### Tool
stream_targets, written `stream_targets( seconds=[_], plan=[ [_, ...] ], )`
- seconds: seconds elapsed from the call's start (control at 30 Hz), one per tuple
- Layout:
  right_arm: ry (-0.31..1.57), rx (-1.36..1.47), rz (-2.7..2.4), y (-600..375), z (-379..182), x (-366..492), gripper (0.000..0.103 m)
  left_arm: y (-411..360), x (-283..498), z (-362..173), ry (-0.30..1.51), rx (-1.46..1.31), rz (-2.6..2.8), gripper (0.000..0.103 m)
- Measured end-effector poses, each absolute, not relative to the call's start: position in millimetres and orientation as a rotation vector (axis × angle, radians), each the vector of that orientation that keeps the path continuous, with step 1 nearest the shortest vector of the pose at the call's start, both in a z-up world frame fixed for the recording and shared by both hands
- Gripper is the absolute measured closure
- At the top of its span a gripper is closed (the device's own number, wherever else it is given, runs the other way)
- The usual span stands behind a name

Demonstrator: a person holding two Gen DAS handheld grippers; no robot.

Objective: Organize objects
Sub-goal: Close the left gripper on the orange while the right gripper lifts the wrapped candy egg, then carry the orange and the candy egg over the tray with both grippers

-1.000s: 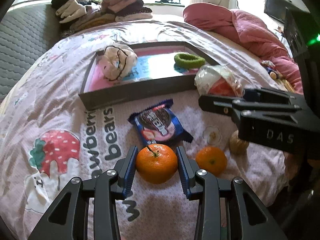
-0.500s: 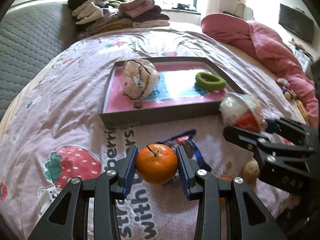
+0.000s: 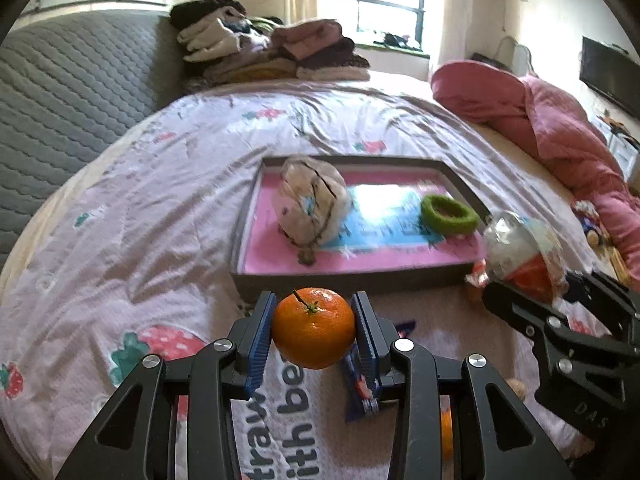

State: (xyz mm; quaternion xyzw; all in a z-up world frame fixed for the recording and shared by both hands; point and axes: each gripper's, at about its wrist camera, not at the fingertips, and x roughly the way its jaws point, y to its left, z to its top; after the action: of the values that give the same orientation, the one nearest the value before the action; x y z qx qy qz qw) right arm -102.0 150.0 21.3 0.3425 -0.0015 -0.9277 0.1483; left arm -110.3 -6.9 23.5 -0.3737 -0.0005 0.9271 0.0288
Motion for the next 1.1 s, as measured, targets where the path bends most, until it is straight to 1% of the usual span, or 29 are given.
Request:
stream_targets(
  seconds=[0.2,0.4,0.57,0.8,1.1],
  plan=[
    [-0.019,0.937,-2.689,150.1,32.1,-104.3,0.052,-8.0,-116.4,39.5,-0.016,-1.068,2.93,0.063],
    [-0.069,0.91,-2.706,153.5,42.7,-109.2,0.052,-5.1,-116.7,49.8,0.008,-1.006,2.972,0.063],
    [-0.039,0.844,-2.756,153.0,55.1,-109.0,0.052,-3.9,-114.7,60.4,0.023,-0.944,3.013,0.063],
    [-0.034,0.818,-2.778,150.2,60.9,-113.2,0.052,-1.2,-117.4,66.7,0.005,-0.944,3.0,0.063],
    [-0.071,0.794,-2.786,155.0,73.4,-125.7,0.052,-1.1,-130.0,89.5,0.008,-0.89,3.001,0.063]
  ],
)
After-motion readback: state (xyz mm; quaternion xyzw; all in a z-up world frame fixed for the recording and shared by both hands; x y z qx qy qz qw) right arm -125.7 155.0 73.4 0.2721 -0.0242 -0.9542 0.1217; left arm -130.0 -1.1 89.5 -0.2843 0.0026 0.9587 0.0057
